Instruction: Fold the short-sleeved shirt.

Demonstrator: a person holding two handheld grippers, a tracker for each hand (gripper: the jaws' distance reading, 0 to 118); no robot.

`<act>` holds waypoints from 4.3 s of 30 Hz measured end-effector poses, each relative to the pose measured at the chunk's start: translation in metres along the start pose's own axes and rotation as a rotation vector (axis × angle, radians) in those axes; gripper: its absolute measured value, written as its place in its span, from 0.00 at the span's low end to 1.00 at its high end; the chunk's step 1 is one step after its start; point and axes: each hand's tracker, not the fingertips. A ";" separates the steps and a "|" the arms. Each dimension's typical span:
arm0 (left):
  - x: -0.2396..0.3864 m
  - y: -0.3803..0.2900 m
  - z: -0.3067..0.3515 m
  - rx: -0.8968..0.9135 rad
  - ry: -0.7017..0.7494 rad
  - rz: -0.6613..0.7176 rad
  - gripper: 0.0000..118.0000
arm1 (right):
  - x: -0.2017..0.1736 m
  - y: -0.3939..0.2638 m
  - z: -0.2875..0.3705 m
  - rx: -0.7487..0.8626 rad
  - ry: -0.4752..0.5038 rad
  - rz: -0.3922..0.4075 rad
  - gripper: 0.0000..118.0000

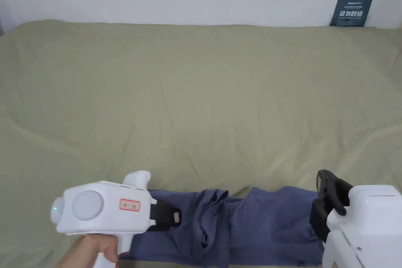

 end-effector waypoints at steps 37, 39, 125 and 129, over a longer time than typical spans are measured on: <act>-0.110 0.025 0.040 -0.018 -0.255 0.115 0.96 | 0.004 0.010 -0.006 0.031 -0.098 -0.016 0.00; -0.115 0.026 0.026 -0.045 -0.322 0.189 0.93 | 0.003 0.009 -0.005 0.025 -0.092 -0.007 0.00; -0.041 0.019 0.072 0.139 -0.120 0.074 0.00 | -0.037 -0.061 -0.188 -0.733 0.906 -0.680 0.00; -0.067 0.023 0.070 0.119 -0.088 0.099 0.00 | -0.040 -0.100 -0.225 -0.877 0.956 -0.876 0.00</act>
